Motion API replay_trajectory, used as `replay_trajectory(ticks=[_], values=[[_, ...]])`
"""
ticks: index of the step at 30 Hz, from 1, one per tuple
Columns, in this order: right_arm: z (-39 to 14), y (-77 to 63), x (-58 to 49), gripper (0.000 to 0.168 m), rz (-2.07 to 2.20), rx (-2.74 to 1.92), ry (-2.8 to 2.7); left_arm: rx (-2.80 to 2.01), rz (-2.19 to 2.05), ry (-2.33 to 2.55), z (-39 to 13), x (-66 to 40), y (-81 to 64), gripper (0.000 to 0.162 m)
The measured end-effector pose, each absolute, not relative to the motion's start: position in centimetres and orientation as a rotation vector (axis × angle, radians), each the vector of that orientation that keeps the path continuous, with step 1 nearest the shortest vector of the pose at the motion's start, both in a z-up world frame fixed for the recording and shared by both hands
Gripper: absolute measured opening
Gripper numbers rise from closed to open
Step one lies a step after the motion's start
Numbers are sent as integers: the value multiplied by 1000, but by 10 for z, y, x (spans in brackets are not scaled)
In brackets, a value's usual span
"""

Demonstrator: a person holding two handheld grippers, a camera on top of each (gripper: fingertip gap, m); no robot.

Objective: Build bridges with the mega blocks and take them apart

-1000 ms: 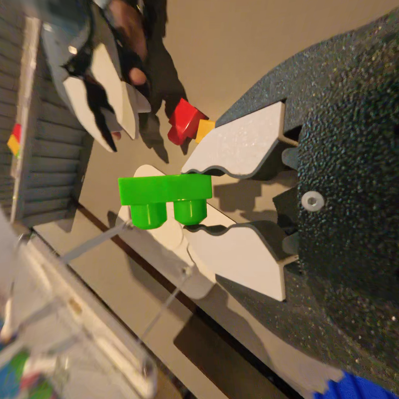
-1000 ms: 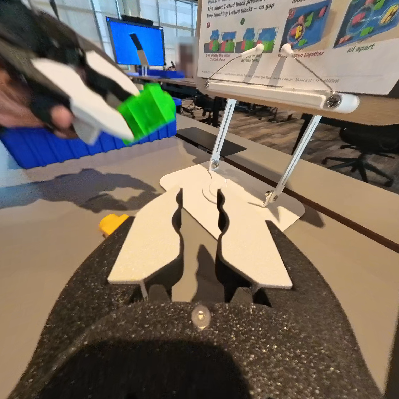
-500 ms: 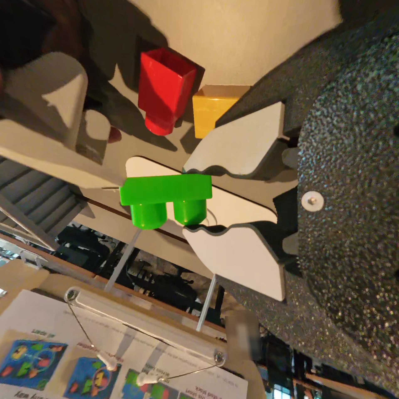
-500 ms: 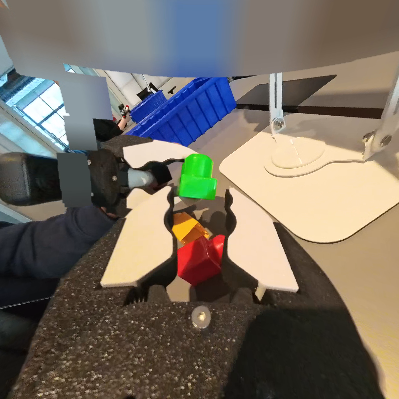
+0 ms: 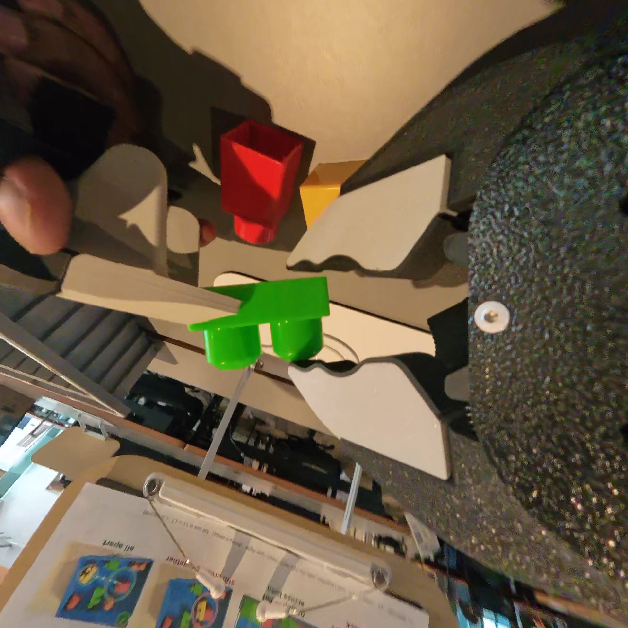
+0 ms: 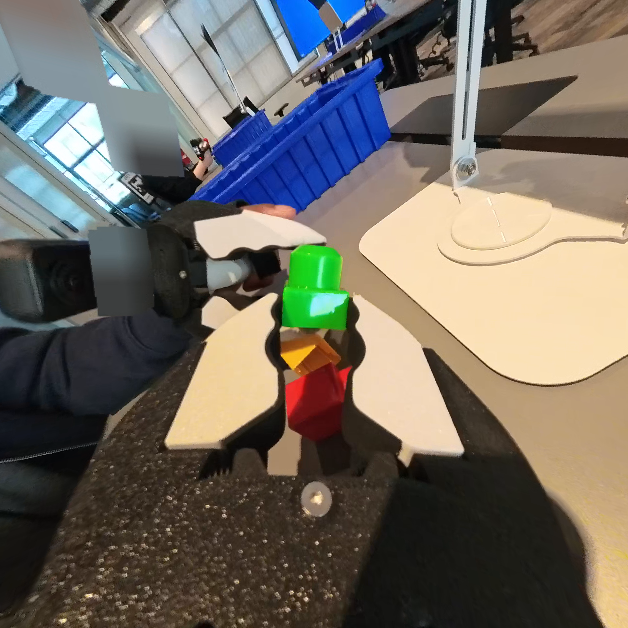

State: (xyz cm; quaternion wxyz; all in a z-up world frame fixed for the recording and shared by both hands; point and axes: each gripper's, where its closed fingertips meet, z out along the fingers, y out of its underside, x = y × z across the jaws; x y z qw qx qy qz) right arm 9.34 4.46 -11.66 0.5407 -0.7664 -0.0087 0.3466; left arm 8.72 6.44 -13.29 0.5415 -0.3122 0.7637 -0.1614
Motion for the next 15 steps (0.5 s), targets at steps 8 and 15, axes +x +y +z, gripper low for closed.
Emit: replay_trajectory(ticks=[8, 15], values=[[-68, 34, 98, 36, 798, -1473, -128, -1104, -1223, 1678, -95, 73, 53, 75], [-59, 25, 75, 36, 775, -1388, -316, -1168, -1676, 1627, -77, 64, 34, 69]])
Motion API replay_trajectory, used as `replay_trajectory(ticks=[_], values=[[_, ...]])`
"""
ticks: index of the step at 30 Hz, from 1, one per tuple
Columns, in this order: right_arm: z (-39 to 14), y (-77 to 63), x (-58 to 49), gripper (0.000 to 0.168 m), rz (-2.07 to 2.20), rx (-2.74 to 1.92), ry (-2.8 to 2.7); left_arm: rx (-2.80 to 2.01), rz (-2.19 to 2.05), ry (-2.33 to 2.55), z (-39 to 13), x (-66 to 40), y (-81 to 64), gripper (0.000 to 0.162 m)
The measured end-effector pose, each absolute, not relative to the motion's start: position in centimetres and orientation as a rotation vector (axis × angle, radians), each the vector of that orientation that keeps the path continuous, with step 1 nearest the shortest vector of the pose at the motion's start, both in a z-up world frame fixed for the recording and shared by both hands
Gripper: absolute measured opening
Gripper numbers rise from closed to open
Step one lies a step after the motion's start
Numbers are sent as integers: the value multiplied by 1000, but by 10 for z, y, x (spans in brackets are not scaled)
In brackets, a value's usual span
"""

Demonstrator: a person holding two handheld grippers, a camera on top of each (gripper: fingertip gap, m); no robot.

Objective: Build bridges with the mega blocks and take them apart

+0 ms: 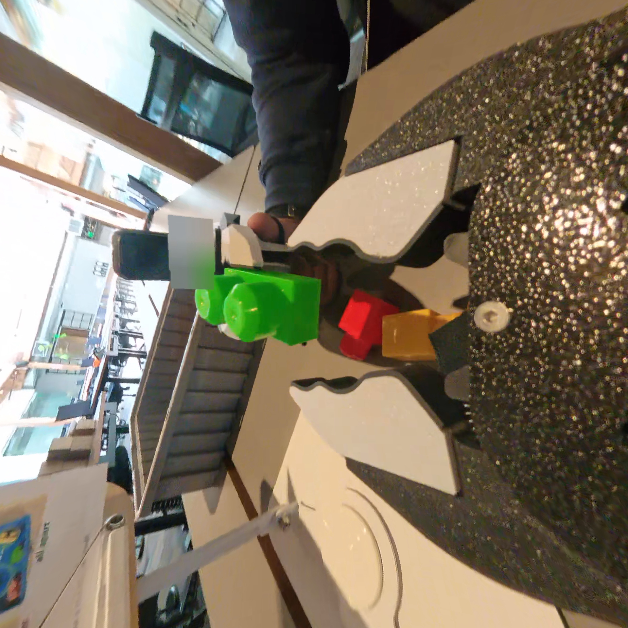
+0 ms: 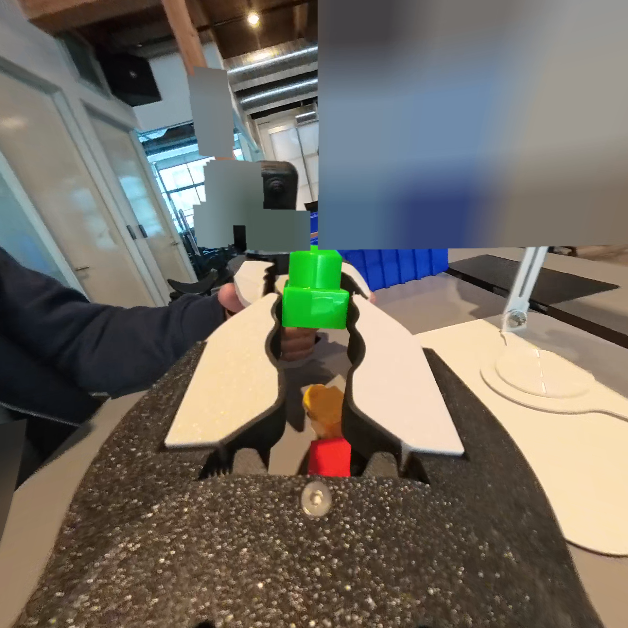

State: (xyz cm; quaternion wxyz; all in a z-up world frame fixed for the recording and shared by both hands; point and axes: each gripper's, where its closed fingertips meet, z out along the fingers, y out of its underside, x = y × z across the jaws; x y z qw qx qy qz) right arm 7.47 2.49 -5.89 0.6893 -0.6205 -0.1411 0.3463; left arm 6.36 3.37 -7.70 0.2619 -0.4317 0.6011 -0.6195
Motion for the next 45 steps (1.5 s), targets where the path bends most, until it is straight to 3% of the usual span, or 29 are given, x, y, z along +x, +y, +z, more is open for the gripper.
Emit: replay_trajectory(ticks=[8, 24, 34, 45], values=[[-61, 24, 63, 36, 784, -1393, -359, -1092, -1822, 1603, -70, 58, 25, 37], [-68, 28, 88, 42, 665, -1499, -255, -1100, -1789, 1483, -64, 62, 44, 36], [-149, 13, 98, 50, 343, -2261, -136, -1232, -1574, 1285, -74, 59, 109, 36], [-174, 3, 97, 42, 173, -2394, -308, -1235, -1576, 1324, -79, 60, 106, 36]])
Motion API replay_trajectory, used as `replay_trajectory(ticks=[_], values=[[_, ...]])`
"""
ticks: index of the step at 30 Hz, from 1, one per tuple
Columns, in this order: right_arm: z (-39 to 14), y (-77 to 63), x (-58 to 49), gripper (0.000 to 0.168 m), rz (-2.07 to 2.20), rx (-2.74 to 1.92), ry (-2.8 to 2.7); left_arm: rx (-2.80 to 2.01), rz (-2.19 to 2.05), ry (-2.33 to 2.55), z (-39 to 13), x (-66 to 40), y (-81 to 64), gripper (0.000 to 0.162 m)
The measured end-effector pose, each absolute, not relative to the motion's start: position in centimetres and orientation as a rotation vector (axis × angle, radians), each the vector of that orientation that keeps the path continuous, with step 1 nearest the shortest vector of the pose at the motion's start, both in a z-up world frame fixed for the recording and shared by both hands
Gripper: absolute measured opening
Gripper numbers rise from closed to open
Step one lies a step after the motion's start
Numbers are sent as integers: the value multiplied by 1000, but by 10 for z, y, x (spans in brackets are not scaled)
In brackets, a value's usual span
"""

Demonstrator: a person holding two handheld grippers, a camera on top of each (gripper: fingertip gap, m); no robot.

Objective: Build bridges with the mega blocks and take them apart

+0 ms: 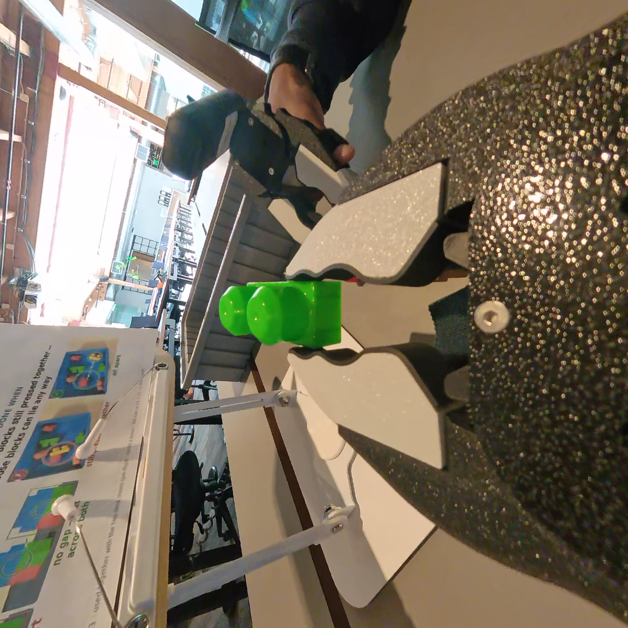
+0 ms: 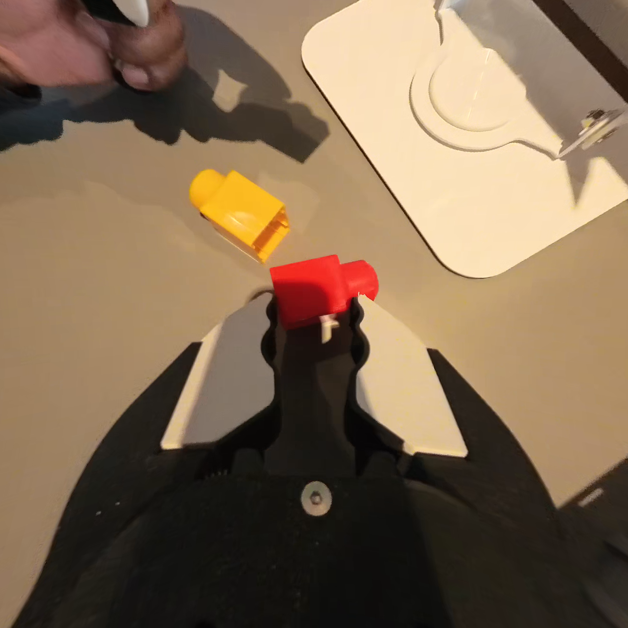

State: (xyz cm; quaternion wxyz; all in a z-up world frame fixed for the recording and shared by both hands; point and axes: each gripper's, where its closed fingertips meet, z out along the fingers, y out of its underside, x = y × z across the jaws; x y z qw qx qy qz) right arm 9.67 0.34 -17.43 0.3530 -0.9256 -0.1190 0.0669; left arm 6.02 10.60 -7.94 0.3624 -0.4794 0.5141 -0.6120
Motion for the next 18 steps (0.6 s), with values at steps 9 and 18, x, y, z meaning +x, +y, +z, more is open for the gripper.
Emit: replay_trajectory(ticks=[9, 18], values=[[-175, -8, 112, 42, 69, -2344, -548, -1231, -1583, 1351, -82, 61, 102, 36], [-167, 1, 116, 67, -61, -2435, -206, -1233, -1581, 1344, -81, 60, 104, 36]])
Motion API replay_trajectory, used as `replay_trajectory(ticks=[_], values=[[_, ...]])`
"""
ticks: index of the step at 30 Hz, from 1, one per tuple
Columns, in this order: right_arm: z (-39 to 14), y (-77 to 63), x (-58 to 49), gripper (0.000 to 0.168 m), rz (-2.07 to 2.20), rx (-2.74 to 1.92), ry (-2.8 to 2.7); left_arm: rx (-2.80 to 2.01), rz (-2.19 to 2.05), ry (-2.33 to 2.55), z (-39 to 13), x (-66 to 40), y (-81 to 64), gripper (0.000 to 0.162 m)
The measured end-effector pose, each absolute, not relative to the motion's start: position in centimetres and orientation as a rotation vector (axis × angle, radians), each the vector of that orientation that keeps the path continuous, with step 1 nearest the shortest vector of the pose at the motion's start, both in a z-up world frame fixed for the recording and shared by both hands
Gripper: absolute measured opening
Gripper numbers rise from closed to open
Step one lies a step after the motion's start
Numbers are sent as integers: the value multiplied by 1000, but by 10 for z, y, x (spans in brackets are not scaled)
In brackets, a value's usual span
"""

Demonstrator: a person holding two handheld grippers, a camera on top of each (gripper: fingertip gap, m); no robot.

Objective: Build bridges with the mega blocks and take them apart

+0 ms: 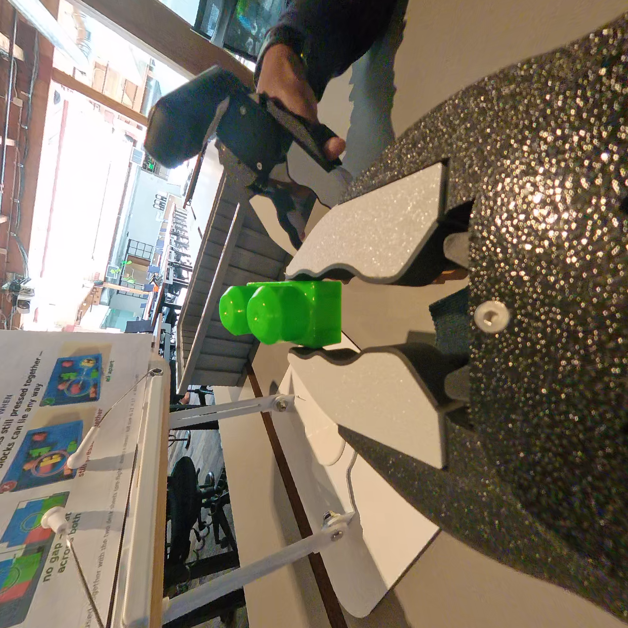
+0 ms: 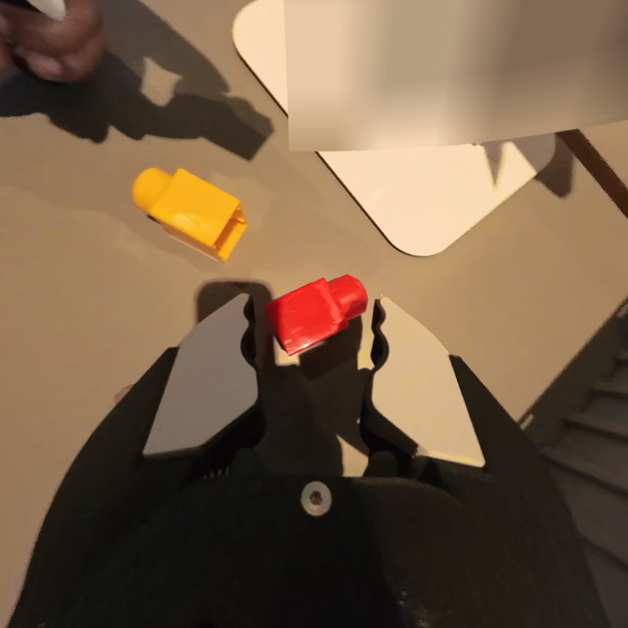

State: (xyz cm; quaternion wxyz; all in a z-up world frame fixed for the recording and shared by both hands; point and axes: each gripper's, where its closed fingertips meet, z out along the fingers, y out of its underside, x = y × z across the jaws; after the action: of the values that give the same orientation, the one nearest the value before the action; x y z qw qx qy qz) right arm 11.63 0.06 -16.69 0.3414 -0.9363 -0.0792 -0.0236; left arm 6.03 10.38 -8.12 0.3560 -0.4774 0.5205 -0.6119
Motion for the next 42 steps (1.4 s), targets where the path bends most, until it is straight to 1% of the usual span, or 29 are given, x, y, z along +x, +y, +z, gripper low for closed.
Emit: replay_trajectory(ticks=[4, 6, 11, 15, 18, 19, 22, 24, 29, 32, 35, 40, 42], values=[[-170, -4, 121, 64, -218, -2499, -168, -1237, -1577, 1344, -82, 60, 105, 36], [-173, -6, 117, 49, -212, -2521, -169, -1237, -1580, 1343, -82, 61, 105, 36], [-174, -1, 107, 48, -139, -2486, -267, -1240, -1587, 1350, -83, 61, 104, 36], [-174, 8, 102, 48, -79, -2339, -499, -1239, -1588, 1354, -84, 62, 103, 36], [-173, 9, 107, 45, -154, -2223, -664, -1237, -1588, 1355, -83, 62, 102, 36], [-174, 8, 112, 48, -182, -2245, -646, -1236, -1587, 1353, -83, 61, 102, 36], [-175, 5, 108, 68, -60, -2362, -471, -1231, -1587, 1344, -81, 61, 102, 36], [-171, 7, 101, 68, -32, -2375, -394, -1232, -1586, 1341, -81, 61, 103, 36], [-170, 7, 107, 74, -196, -2444, -190, -1237, -1575, 1344, -83, 62, 103, 36], [-172, 4, 108, 68, -276, -2470, -177, -1239, -1571, 1349, -85, 63, 102, 36], [-175, 7, 103, 50, -248, -2466, -188, -1239, -1579, 1349, -85, 63, 101, 36], [-175, 14, 108, 50, -206, -2404, -227, -1240, -1596, 1350, -85, 63, 100, 36], [-175, 16, 104, 50, -147, -2364, -337, -1241, -1614, 1350, -84, 63, 99, 36]])
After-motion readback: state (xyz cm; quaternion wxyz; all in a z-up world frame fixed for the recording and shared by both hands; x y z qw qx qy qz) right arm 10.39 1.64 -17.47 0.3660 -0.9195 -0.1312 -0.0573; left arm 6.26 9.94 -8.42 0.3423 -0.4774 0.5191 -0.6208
